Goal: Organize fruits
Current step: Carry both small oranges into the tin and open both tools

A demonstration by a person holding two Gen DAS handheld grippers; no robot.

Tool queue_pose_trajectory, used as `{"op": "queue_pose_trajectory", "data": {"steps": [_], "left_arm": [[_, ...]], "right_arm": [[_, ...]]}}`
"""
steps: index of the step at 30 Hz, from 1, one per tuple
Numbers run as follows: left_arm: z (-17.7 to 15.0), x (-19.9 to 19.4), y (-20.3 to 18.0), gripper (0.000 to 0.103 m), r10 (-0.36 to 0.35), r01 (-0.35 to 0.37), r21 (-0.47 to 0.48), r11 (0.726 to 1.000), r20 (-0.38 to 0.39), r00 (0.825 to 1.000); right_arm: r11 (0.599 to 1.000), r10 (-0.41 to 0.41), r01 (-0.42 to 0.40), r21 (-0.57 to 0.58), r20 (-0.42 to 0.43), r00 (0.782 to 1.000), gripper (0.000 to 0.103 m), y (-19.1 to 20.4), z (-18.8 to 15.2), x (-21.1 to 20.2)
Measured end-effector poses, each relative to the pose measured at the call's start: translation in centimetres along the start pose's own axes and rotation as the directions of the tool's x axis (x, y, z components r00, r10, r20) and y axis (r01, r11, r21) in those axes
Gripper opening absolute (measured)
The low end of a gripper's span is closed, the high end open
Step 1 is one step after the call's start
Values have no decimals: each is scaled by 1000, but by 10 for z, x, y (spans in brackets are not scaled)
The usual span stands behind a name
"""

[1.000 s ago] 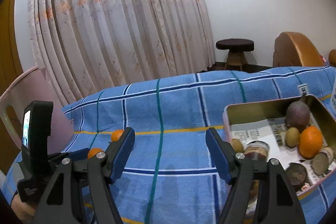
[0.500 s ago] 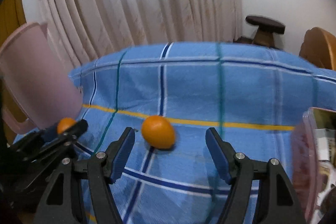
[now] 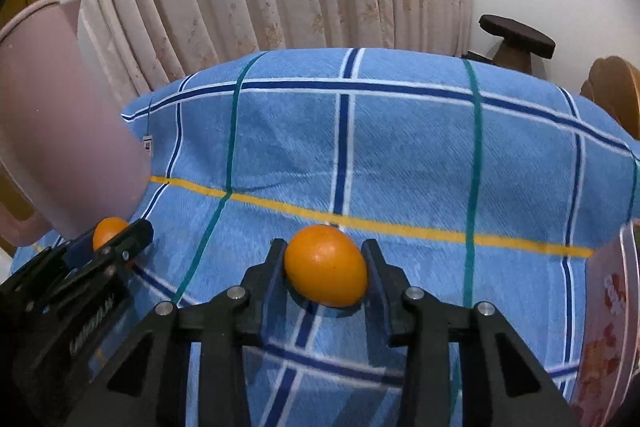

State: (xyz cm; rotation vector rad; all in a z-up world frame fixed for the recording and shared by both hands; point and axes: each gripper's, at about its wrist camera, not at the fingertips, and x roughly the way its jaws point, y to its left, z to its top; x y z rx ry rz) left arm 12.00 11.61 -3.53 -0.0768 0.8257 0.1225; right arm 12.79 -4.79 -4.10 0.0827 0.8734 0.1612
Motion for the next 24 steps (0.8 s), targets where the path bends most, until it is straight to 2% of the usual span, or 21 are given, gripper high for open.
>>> {"op": "queue_pose_trajectory", "data": {"steps": [4, 8, 12, 18, 24], "left_arm": [[-5, -6, -2, 40, 7, -7, 3, 1000, 22, 1000], [-12, -16, -12, 40, 8, -10, 31, 999, 59, 998], [-19, -28, -21, 40, 8, -13, 58, 998, 94, 996], [-29, -43, -32, 40, 10, -22, 85, 996, 141, 990], [-40, -59, -45, 40, -5, -14, 113, 993, 168, 986]], "right_arm": [[999, -11, 8, 32, 93, 996, 40, -8, -14, -30], [997, -74, 73, 14, 223, 972, 40, -10, -34, -68], [992, -124, 129, 5, 297, 947, 40, -12, -45, -92], [986, -162, 168, 11, 343, 925, 40, -16, -54, -111], [985, -162, 173, 1, 359, 919, 40, -18, -63, -121]]}}
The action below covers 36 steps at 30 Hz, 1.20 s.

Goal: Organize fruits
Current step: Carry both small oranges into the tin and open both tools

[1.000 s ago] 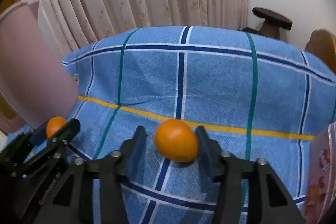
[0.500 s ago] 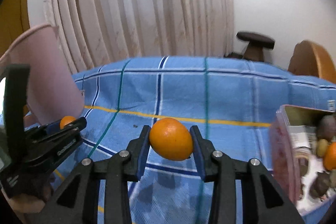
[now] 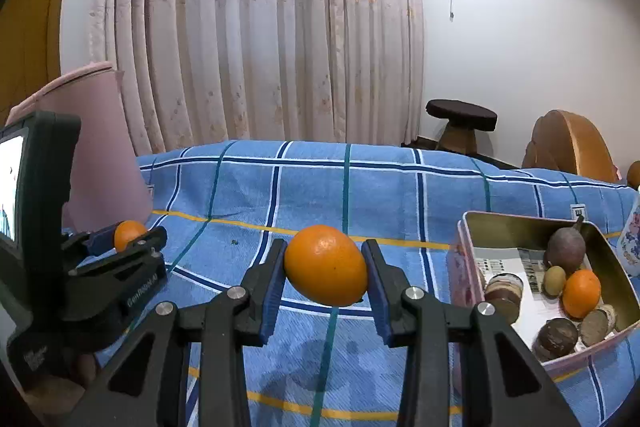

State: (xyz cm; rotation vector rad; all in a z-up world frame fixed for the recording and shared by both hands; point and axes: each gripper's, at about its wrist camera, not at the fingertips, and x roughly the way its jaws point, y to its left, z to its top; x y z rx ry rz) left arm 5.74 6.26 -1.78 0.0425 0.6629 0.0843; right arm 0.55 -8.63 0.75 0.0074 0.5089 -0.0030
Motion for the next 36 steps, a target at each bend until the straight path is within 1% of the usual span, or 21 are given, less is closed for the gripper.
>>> {"op": "queue_pose_trajectory", "data": {"steps": [6, 14, 20, 29, 36], "left_arm": [[-4, -15, -11, 40, -14, 13, 11, 1000, 24, 1000], [-12, -33, -25, 40, -58, 57, 13, 998, 32, 998], [-18, -45, -37, 40, -89, 89, 10, 996, 38, 995], [-26, -61, -66, 40, -114, 113, 21, 993, 57, 992], [-31, -74, -89, 40, -156, 155, 27, 988, 76, 985]], "right_arm": [[1000, 2, -2, 2, 6, 1000, 40, -5, -5, -9], [1000, 7, -7, -9, 12, 1000, 40, -14, -13, -25], [1000, -2, 2, -10, 22, 1000, 40, -32, -20, -40], [1000, -11, 11, 0, 26, 1000, 40, -60, -27, -54], [1000, -22, 22, -16, 36, 999, 40, -77, -31, -65]]}}
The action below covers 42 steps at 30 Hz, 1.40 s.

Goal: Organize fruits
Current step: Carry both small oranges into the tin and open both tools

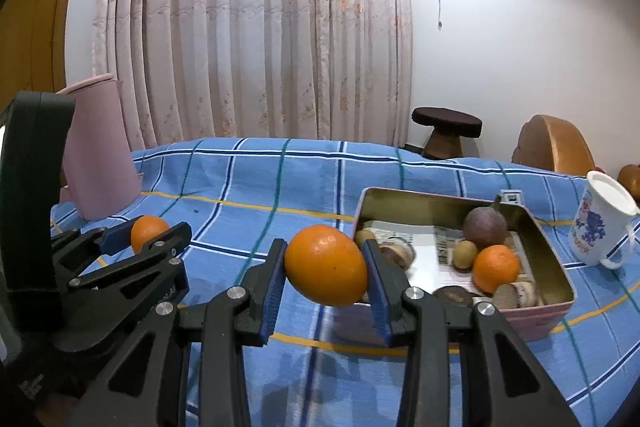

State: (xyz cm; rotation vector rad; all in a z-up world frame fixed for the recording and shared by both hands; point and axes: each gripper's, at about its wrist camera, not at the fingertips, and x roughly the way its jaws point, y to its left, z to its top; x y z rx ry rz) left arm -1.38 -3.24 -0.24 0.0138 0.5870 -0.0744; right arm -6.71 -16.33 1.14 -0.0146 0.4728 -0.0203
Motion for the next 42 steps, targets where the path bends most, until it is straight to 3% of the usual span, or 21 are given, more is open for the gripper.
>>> {"op": "queue_pose_trajectory", "data": {"steps": [12, 21, 27, 33, 36, 38, 42], "left_arm": [[7, -6, -67, 41, -153, 150, 45, 988, 55, 987], [22, 10, -135, 41, -229, 225, 97, 969, 31, 973], [21, 25, -161, 40, -234, 234, 129, 964, -16, 972], [23, 35, -157, 41, -234, 239, 85, 967, -62, 970], [23, 32, -151, 52, -214, 216, 61, 974, -42, 976], [22, 28, -148, 73, -188, 188, 52, 981, -19, 982], [23, 18, -138, 94, -144, 143, 22, 989, 35, 989]], "right_arm": [[989, -128, 125, 74, 27, 991, 40, -77, 3, -6], [962, -231, 228, 153, 6, 973, 40, -137, 12, 10], [961, -154, 170, 217, -90, 984, 40, -158, 13, 40], [958, -57, 91, 272, -130, 990, 41, -165, 11, 51], [953, -5, 52, 300, -155, 988, 41, -168, 8, 56], [943, 11, 42, 330, -158, 987, 42, -173, 6, 57], [932, 38, 17, 363, -142, 989, 46, -180, 5, 53]]}}
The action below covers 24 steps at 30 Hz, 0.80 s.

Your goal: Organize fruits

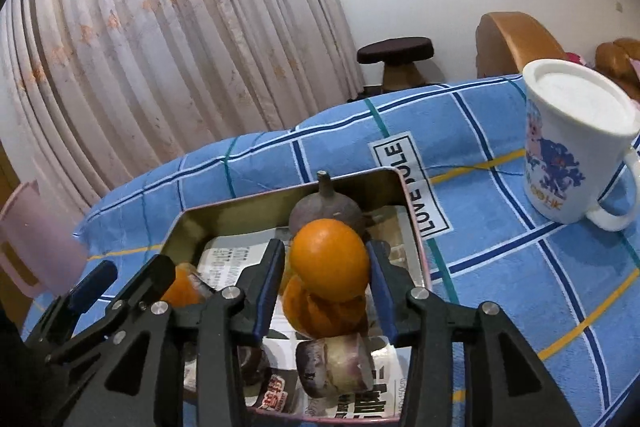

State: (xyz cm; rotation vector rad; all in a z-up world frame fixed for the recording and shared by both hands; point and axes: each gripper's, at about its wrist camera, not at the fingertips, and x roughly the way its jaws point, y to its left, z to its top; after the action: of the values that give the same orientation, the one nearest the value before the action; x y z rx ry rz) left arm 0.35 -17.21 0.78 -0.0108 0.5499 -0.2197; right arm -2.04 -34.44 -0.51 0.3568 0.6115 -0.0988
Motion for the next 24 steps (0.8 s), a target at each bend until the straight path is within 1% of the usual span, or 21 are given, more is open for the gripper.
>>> {"op": "queue_pose_trajectory", "data": {"steps": [1, 2, 5, 6, 8, 9, 10, 12, 15, 17, 19, 20, 24], "left_arm": [[1, -1, 3, 100, 8, -8, -10, 1000, 5, 1000], [1, -3, 6, 103, 12, -12, -23, 1000, 10, 1000], [1, -15, 16, 103, -35, 37, -64, 997, 40, 999], [1, -20, 19, 103, -50, 53, -77, 996, 51, 997], [0, -26, 20, 103, -43, 47, -75, 996, 62, 997], [-1, -29, 19, 103, -35, 39, -64, 997, 73, 997], [-1, -31, 18, 103, -30, 34, -52, 998, 83, 996], [-4, -38, 19, 103, -18, 21, -20, 1000, 105, 994], [-8, -46, 22, 103, 5, -4, -9, 1000, 136, 991], [-11, -49, 24, 103, 20, -18, -13, 1000, 155, 988], [-13, -53, 24, 103, 34, -32, -11, 999, 167, 985], [-15, -55, 25, 103, 38, -37, -7, 999, 172, 984], [-21, -64, 26, 103, 54, -56, 5, 998, 197, 979]], "right_arm": [[1000, 9, -9, 5, 2, 1000, 48, -1, 0, -1], [1000, 17, -17, 12, 5, 1000, 53, -2, 0, -3], [996, 72, -74, 46, 30, 997, 67, -6, 0, -10], [991, 114, -116, 66, 40, 993, 68, -8, -1, -13], [981, 167, -171, 91, 52, 985, 71, -9, -3, -16], [977, 182, -188, 99, 64, 981, 71, -9, -4, -19], [977, 181, -188, 96, 79, 980, 71, -7, -6, -22], [985, 149, -158, 69, 120, 982, 71, 0, -9, -31], [997, 78, -81, 11, 188, 979, 71, 10, -15, -46], [999, 22, -14, -33, 255, 967, 71, 17, -21, -59], [998, -25, 42, -50, 307, 951, 71, 20, -25, -69], [996, -46, 67, -52, 339, 940, 71, 22, -29, -76], [991, -99, 125, -40, 398, 912, 71, 23, -37, -96]]}}
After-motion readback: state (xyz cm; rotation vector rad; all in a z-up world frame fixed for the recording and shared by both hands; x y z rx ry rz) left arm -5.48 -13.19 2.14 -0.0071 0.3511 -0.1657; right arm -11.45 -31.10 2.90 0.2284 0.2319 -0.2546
